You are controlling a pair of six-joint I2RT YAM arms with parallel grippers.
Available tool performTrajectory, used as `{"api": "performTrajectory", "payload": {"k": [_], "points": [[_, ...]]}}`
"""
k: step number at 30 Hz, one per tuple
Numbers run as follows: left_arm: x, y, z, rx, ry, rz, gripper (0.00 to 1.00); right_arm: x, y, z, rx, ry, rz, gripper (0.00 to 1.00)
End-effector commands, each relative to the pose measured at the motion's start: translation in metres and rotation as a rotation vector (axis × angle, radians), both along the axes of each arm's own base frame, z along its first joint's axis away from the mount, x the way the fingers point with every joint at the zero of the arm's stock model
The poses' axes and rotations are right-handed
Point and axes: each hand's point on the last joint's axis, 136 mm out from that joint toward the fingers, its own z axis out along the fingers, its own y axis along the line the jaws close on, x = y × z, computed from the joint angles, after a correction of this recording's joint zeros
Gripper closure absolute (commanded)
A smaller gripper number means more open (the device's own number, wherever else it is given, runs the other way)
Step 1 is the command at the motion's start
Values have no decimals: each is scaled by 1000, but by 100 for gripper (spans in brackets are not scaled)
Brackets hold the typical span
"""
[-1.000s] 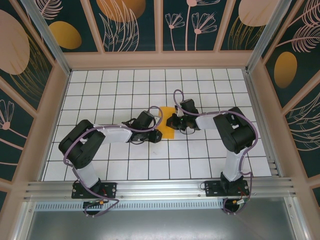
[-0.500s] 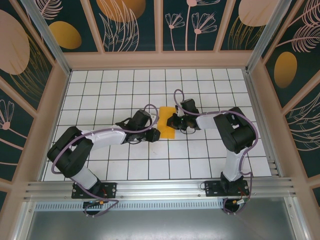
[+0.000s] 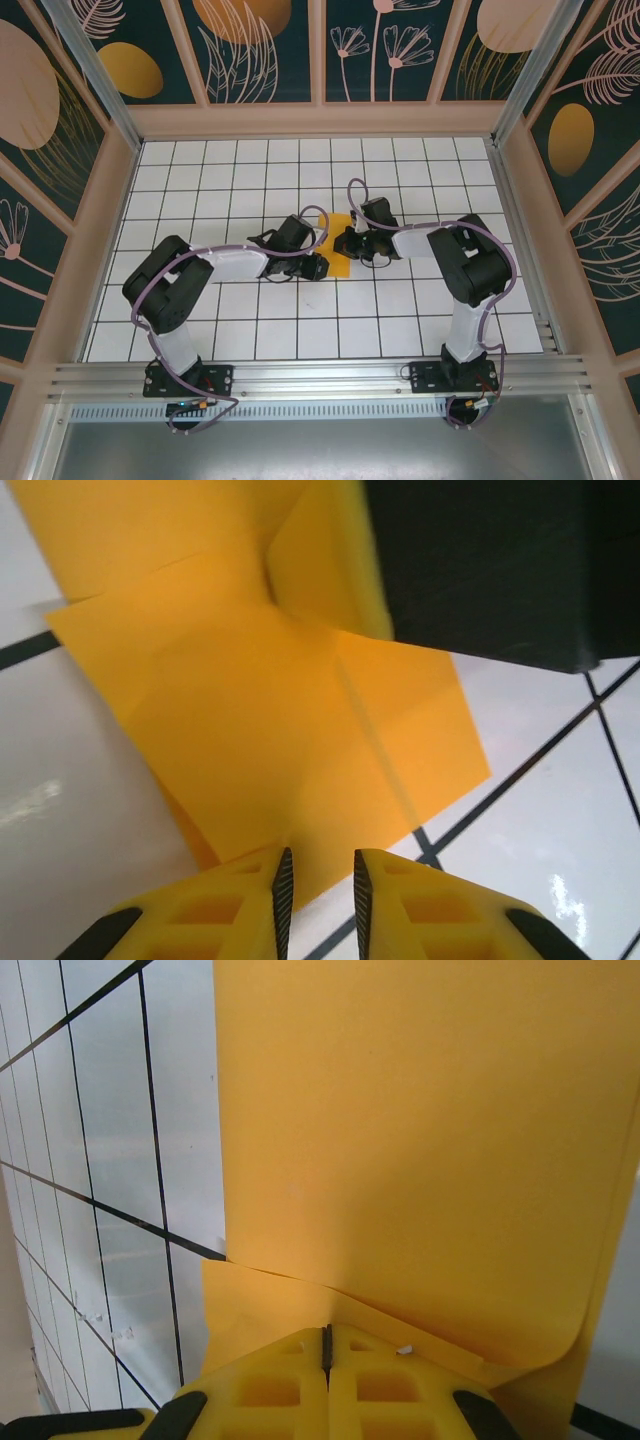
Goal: Fold a paper plane with a square sheet of paper (fold left side to right side)
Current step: Fold the triangle a second time at the center of the table.
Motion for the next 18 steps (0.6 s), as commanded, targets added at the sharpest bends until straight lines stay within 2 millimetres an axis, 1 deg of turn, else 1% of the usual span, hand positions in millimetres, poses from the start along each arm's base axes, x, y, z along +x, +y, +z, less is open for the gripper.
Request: {"api": "performTrajectory", "payload": {"k": [1,4,12,15,18], "points": [[4,10,-9,32,2,26,75,-9,-23,-27,-102,74,-34,98],[0,14,-17,40,17,29,77,-8,-19,-21,-82,54,-23,98],[-12,14,-32,28,66,13,81,2,-10,17,-23,-39,5,98],[-12,18,-38,54,74,20,82,4,-9,32,-1,-72,7,100],[-11,24,-43,92,72,33,84,1,-8,44,10,-96,11,100]]}}
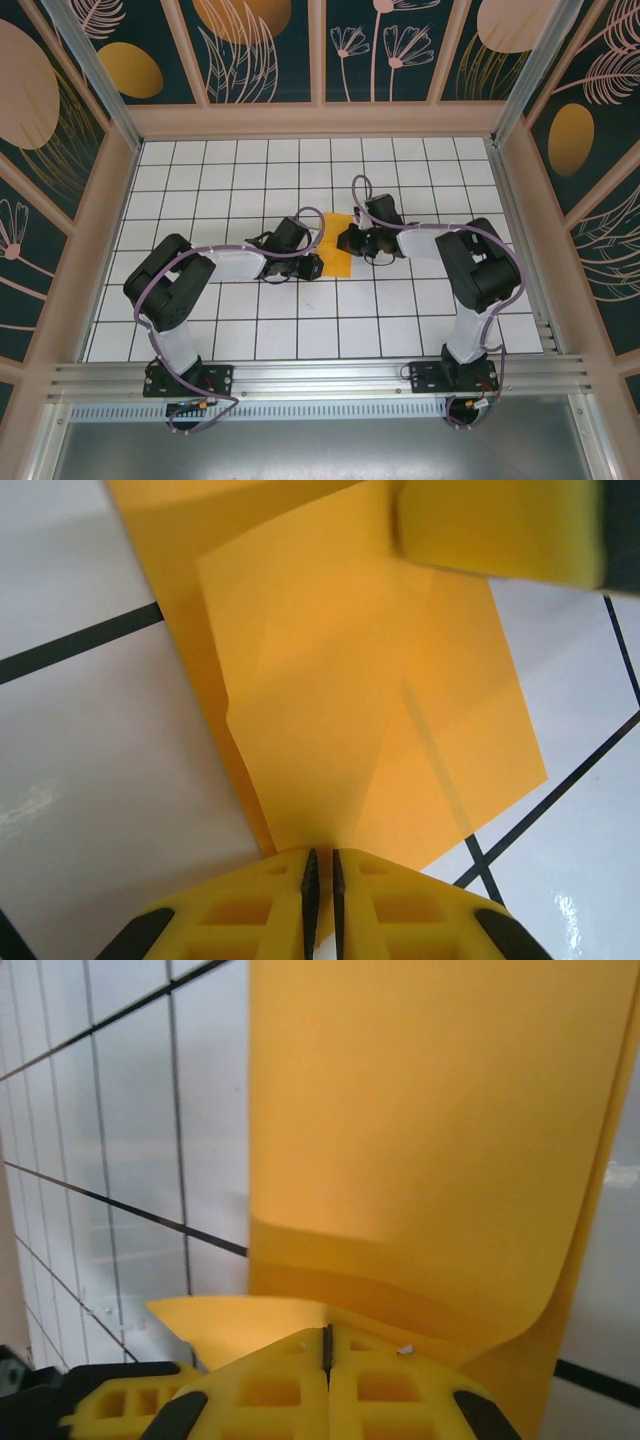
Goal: Fold a paper plane with a square sheet of paper (fold left side to right side)
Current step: Fold the triangle a second time at the center of the table.
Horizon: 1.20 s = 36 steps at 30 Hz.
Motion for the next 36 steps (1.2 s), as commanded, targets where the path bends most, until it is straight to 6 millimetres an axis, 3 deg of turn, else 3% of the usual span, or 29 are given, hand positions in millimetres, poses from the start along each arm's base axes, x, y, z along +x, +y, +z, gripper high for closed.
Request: {"api": "performTrajectory", "payload": {"k": [1,9,23,31,36], "points": [[-14,18,-33,99,74,14,84,-2,-1,23,12,-57,13,100],[-13,25,-38,139,74,33,86,-27,22,12,28,-21,64,100],[-11,29,-43,170,72,54,87,-29,40,-9,14,20,89,100],[-11,34,-49,200,79,70,88,-28,18,-37,-149,43,56,100],[-13,38,-54,217,88,73,89,-19,1,-41,-189,32,21,100]]}}
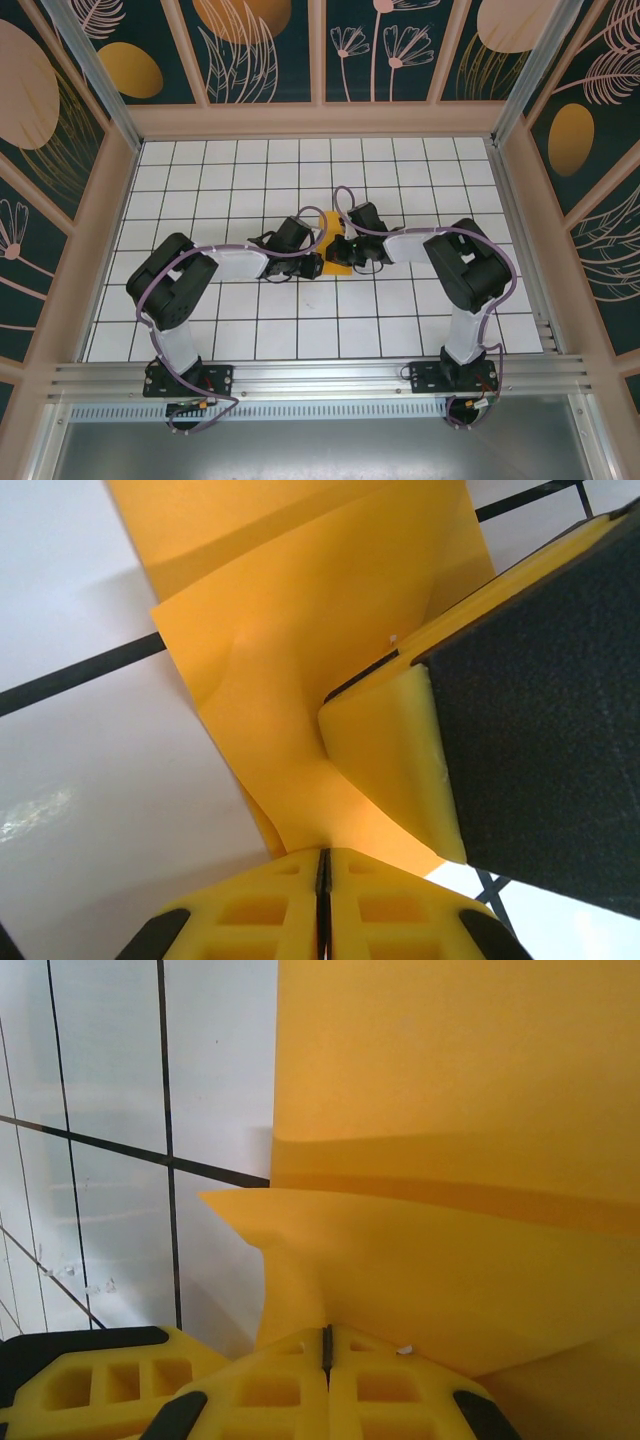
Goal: Fold a paper plane with a square sheet of paper (fold left side to right side)
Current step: Fold the triangle a second time at the center of the table.
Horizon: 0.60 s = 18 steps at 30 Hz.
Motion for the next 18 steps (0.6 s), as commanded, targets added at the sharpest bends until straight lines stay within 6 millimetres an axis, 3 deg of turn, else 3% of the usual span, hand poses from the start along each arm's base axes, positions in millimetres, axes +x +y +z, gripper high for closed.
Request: {"api": "performTrajectory", "payload": {"k": [1,4,11,18], "points": [[-21,38,-52,191,110,53,89,11,-27,-17,-111,-8,-56,100],[-22,40,-55,199,114,55,89,15,-28,-14,-109,-31,-47,100],[-24,42,-57,202,119,58,89,46,-55,-3,-100,-72,-105,100],[-23,39,-54,189,113,55,90,53,-65,18,-80,-113,-115,100]]}}
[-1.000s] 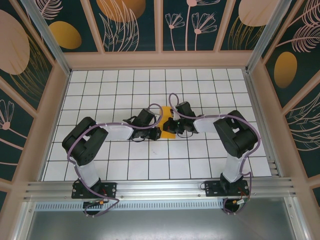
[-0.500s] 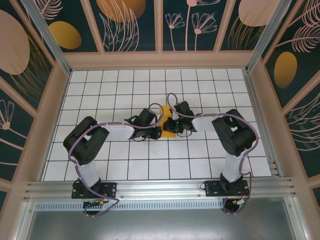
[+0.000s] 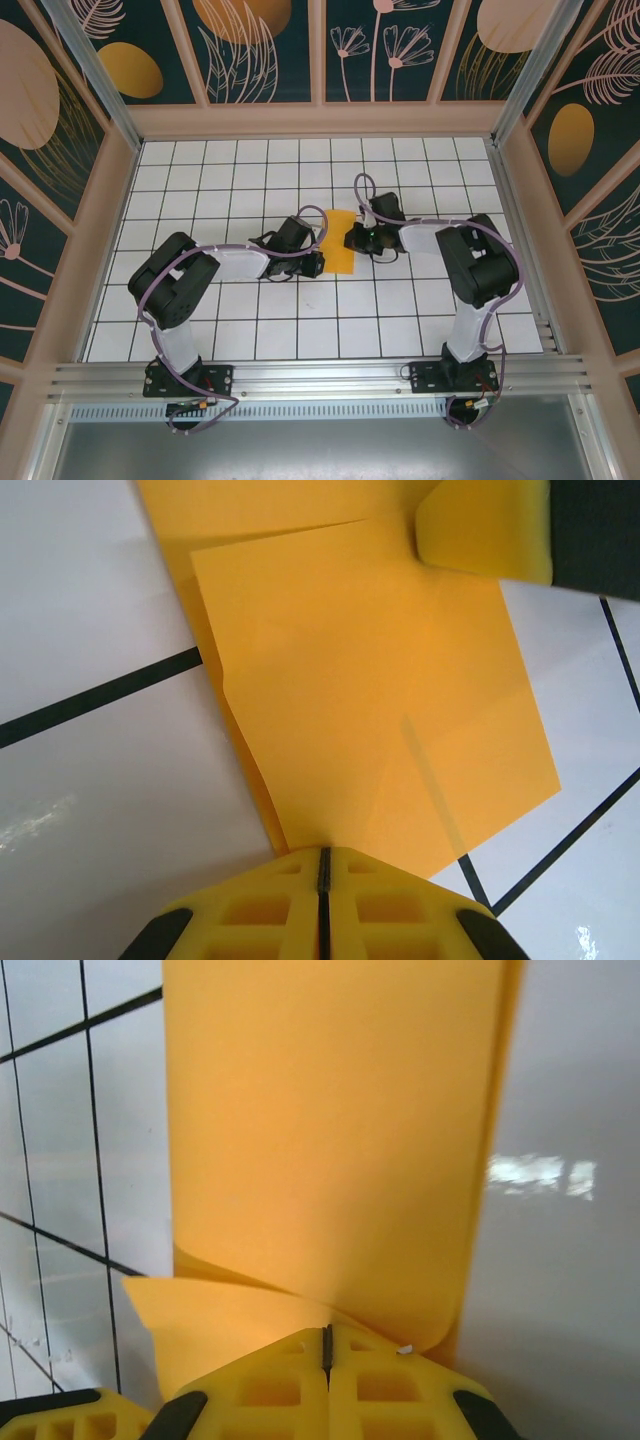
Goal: Fold a paper plane with a square sheet of paper (fold left side to right side)
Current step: Fold the triangle a second time at the center of the table.
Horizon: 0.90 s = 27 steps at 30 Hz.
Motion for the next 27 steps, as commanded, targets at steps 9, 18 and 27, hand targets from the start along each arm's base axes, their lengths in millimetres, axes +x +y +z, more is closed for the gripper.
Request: {"api": "performTrajectory", "payload": {"k": [9,18,27], "points": [[-24,39,-45,192,112,50,90,-9,14,42,-8,-106,35,100],[-23,41,-43,200,106,53,90,-9,31,9,-35,-50,64,100],[-25,44,-46,212,111,57,90,5,-13,-15,-104,-16,-19,100]]}}
